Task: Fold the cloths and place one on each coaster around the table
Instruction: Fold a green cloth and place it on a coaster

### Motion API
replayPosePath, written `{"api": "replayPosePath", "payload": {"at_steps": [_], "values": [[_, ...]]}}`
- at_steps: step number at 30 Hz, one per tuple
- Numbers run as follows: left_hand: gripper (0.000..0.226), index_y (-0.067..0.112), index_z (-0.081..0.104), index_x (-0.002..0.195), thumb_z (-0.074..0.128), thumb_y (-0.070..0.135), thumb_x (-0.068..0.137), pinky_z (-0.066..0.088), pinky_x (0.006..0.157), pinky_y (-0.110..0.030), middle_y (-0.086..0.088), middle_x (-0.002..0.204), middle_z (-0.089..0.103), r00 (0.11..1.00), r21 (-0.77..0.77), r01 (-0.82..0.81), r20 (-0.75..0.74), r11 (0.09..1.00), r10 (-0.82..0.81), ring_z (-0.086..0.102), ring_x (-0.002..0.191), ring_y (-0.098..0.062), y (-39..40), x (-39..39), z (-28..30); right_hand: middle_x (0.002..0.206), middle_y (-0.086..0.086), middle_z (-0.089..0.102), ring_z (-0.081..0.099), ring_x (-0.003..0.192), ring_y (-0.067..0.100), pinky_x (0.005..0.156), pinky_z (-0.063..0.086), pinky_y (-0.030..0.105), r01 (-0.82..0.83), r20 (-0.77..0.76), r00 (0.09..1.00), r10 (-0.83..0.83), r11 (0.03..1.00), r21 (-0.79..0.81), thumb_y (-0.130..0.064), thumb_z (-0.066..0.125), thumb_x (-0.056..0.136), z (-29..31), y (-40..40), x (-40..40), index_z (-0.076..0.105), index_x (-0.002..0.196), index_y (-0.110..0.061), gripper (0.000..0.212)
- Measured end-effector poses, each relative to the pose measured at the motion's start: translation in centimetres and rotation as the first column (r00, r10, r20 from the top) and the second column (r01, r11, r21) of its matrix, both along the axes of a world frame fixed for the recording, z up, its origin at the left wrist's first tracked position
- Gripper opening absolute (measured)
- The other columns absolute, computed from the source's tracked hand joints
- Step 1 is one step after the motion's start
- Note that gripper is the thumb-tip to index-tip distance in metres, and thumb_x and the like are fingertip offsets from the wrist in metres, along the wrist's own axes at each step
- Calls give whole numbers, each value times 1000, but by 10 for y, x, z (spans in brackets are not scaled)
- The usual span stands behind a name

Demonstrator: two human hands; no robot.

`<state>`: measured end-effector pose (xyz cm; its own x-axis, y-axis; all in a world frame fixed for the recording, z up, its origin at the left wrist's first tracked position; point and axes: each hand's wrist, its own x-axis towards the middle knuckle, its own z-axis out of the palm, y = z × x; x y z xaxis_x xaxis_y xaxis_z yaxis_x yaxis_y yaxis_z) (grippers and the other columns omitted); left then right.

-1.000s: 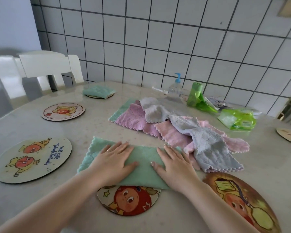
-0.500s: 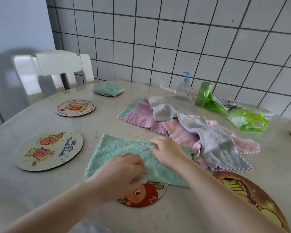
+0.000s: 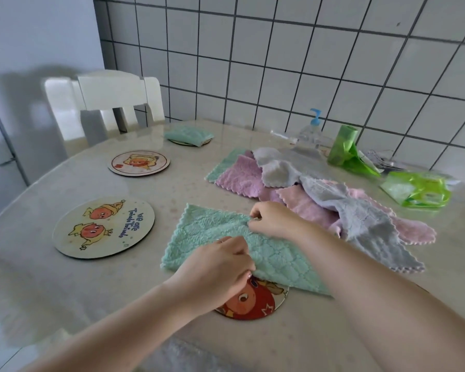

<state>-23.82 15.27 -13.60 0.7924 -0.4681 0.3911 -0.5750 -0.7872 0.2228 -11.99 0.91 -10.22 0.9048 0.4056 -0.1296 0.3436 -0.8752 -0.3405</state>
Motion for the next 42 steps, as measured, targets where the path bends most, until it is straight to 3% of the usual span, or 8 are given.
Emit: {"api": "replayPosePath", "payload": {"at_steps": [9, 16, 20, 24, 27, 33, 37, 42], "values": [[16, 32, 57, 96, 42, 30, 90, 50, 47, -26, 10, 55, 63, 977, -426, -214, -106, 879, 187, 59, 48, -2, 33, -16, 24, 100, 4, 63, 55, 77, 3, 66, 42, 11, 66, 10, 996, -85, 840, 539, -21, 62, 87, 30, -38, -15, 53, 90, -25, 10], [23, 3, 55, 102, 42, 22, 97, 53, 66, -40, -8, 72, 61, 790, -760, -526, -603, 381, -114, 61, 67, -25, 26, -13, 34, 127, -13, 53, 44, 120, 4, 91, 37, 14, 25, -239, 960, 149, 800, 599, 1, 48, 91, 27, -45, -51, 58, 118, -29, 41], [26, 23, 54, 111, 58, 13, 88, 58, 74, -34, 8, 102, 66, 787, -757, -480, -595, 443, -165, 67, 84, -7, 25, -14, 28, 139, -17, 39, 29, 128, -7, 83, 34, -1, 46, -177, 981, 85, 775, 630, -2, 47, 93, 11, -50, -65, 47, 134, -25, 47], [53, 30, 40, 132, 61, 11, 87, 51, 84, -20, 13, 125, 54, 696, -663, -482, -687, 573, -209, 55, 110, -1, 29, -18, 16, 148, -8, 33, 30, 125, -3, 106, 24, 19, 128, -232, 973, 8, 816, 563, -8, 50, 93, -11, -56, -79, 41, 139, -22, 49], [42, 41, 43, 120, 53, 12, 92, 48, 67, -6, 24, 113, 57, 709, -690, -471, -667, 550, -230, 58, 95, 13, 30, -25, 17, 148, -7, 31, 27, 134, 4, 110, 25, 26, 167, -270, 963, -12, 811, 561, -15, 52, 93, -17, -61, -93, 34, 141, -24, 52], [31, 35, 61, 112, 46, 15, 95, 52, 79, -30, 6, 104, 71, 688, -639, -486, -700, 596, -190, 67, 95, -14, 46, -49, 9, 117, -15, 56, 51, 105, -8, 87, 39, 15, 205, -345, 939, 16, 778, 594, -22, 48, 95, -13, -77, -129, 57, 115, -41, 29], [46, 32, 62, 108, 39, -6, 93, 53, 57, -26, 5, 100, 72, 658, -603, -426, -718, 675, -226, 68, 71, -16, 50, -61, 4, 73, -4, 63, 64, 67, 11, 59, 52, 24, 329, -503, 863, 42, 708, 624, -9, 41, 97, -10, -81, -146, 72, 98, -29, 37], [55, 35, 60, 115, 79, 13, 68, 43, 84, -24, 22, 112, 49, 993, -69, -100, -70, 993, 95, 49, 105, -3, 57, -60, -11, 91, -19, 62, 60, 73, 4, 67, 49, 18, -42, -156, 982, 106, 928, 369, -13, 55, 91, -14, -87, -154, 62, 108, -44, 36]]}}
